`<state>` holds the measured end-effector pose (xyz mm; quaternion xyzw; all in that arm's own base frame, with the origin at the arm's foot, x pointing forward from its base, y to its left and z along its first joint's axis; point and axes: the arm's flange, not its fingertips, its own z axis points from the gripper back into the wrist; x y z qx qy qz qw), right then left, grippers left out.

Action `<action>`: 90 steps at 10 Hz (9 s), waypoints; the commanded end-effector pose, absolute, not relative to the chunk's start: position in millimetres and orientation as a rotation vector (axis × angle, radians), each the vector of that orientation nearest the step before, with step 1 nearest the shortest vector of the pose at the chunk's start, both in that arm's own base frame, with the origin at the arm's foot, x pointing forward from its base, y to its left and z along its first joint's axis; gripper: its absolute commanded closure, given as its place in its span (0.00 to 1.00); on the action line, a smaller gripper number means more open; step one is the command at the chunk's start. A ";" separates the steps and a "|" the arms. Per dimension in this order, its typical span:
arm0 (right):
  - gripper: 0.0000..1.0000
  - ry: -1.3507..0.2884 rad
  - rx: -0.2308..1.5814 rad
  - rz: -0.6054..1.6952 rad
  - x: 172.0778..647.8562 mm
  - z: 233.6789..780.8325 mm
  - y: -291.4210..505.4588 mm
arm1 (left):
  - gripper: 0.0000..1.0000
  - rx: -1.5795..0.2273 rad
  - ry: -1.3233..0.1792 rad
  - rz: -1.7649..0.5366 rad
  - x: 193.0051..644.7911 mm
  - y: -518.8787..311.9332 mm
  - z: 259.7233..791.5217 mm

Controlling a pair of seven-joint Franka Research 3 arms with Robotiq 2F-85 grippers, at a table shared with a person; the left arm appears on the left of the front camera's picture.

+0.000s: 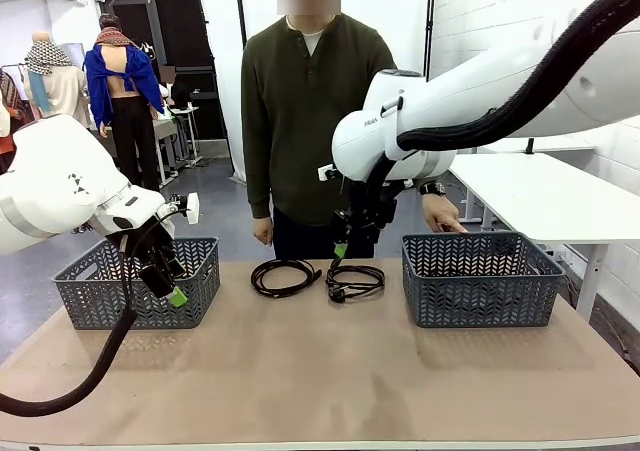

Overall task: Organize the cables according to human instructions.
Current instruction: Pick up a bundle of cables and place it in the basket indicated by the human.

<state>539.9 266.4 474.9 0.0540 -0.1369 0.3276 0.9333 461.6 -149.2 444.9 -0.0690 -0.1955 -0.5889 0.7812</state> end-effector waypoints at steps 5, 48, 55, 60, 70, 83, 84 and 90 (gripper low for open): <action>0.00 -0.293 0.106 0.670 535.6 478.9 262.8 | 0.00 -0.154 -0.415 -1.273 461.7 -149.9 448.2; 0.00 -0.137 0.010 0.098 710.7 339.9 334.0 | 0.00 -0.154 -0.415 -1.273 461.7 -149.9 448.2; 0.00 -0.121 0.000 0.085 722.2 324.6 339.2 | 0.00 -0.154 -0.415 -1.273 461.7 -149.9 448.2; 0.00 -0.089 -0.018 0.089 724.1 314.4 342.1 | 0.00 -0.154 -0.415 -1.273 461.7 -149.9 448.2; 0.98 -0.089 -0.006 0.046 731.6 310.4 341.5 | 0.00 -0.154 -0.415 -1.273 461.7 -149.9 448.2; 1.00 -0.098 0.052 0.178 704.3 391.6 328.9 | 0.00 -0.154 -0.415 -1.273 461.7 -149.9 448.2; 1.00 -0.112 0.055 0.271 697.2 406.2 327.4 | 0.00 -0.154 -0.415 -1.273 461.7 -149.9 448.2; 1.00 -0.075 0.019 0.957 660.4 465.8 297.1 | 0.00 -0.154 -0.415 -1.273 461.7 -149.9 448.2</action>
